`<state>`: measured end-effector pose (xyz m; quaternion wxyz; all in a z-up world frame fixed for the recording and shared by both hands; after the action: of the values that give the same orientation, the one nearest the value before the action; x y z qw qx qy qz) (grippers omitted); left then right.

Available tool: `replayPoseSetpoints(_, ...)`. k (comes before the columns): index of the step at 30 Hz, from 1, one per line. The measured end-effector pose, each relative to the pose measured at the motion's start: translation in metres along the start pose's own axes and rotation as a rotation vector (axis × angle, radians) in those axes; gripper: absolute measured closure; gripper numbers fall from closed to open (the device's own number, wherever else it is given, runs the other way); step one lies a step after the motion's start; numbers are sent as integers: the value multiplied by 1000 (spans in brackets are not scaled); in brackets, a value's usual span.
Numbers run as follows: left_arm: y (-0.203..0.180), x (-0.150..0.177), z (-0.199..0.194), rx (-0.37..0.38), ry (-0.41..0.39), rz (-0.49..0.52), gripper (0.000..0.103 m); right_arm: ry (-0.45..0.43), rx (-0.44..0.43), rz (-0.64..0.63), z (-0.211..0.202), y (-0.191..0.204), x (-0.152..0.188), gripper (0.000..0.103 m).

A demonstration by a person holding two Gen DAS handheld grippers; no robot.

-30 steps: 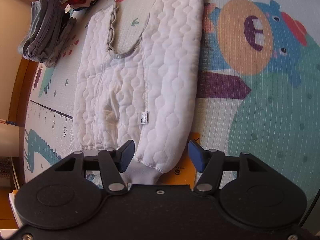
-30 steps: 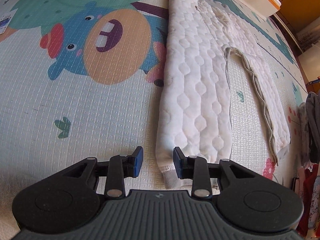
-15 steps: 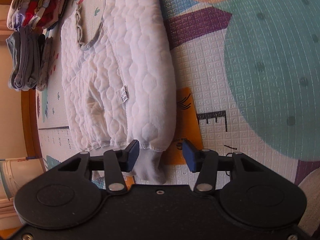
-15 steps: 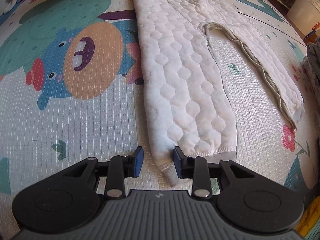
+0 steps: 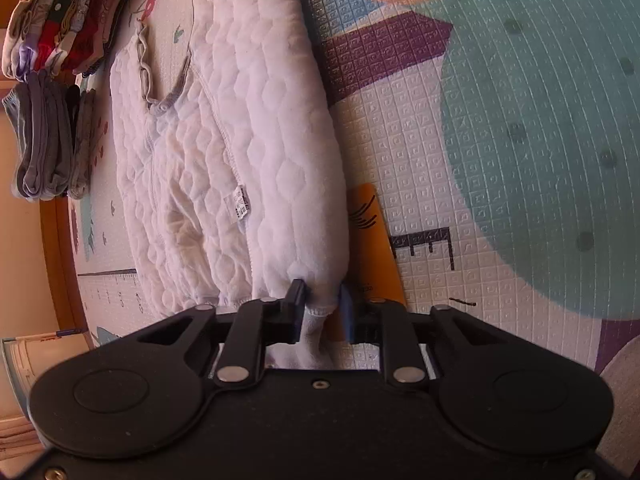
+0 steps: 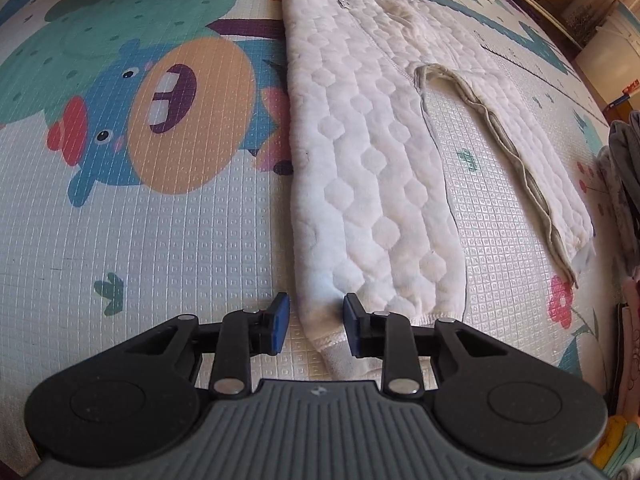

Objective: Fold clothes
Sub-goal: 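Grasp the leg cuffs with both grippers and lift them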

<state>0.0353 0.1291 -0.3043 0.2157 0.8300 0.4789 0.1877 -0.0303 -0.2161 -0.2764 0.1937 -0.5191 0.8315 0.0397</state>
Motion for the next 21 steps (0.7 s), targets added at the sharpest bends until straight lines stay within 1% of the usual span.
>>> replayPoseSetpoints(1,1,0,-1,7,-2,-12,95,4,-8,23,0,-3,-1,91)
replayPoseSetpoints(3,7,-1,-7,15,-10,-53,97,0,-32,74,-2,-10,-4,95)
replayPoseSetpoints(7,28,2,-22,27,-24,-200,97,-45,-50,153,-18,-24,-11,95)
replayPoseSetpoints(10,48,5,-30,31,-37,-291,97,-79,-40,215,-36,-43,-20,95)
replayPoseSetpoints(14,85,12,-36,29,-60,-436,98,-130,4,299,-59,-85,-37,96)
replayPoseSetpoints(17,112,21,-38,25,-82,-539,98,-167,33,367,-77,-124,-53,96)
replayPoseSetpoints(21,143,37,-38,28,-106,-685,98,-189,58,428,-93,-176,-77,96)
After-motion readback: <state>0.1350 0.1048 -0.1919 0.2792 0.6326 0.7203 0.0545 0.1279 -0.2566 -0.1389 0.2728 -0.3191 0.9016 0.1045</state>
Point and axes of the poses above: each gripper's, at about its wrist camera, not at the fingertips, and z roughly the way its jaws point, y to its left, x to its underside, the point moved 7 cm from there along z, roughly the way its jaws point, and after that the axes turned 6 degrees about z, right-handed, at the moved point
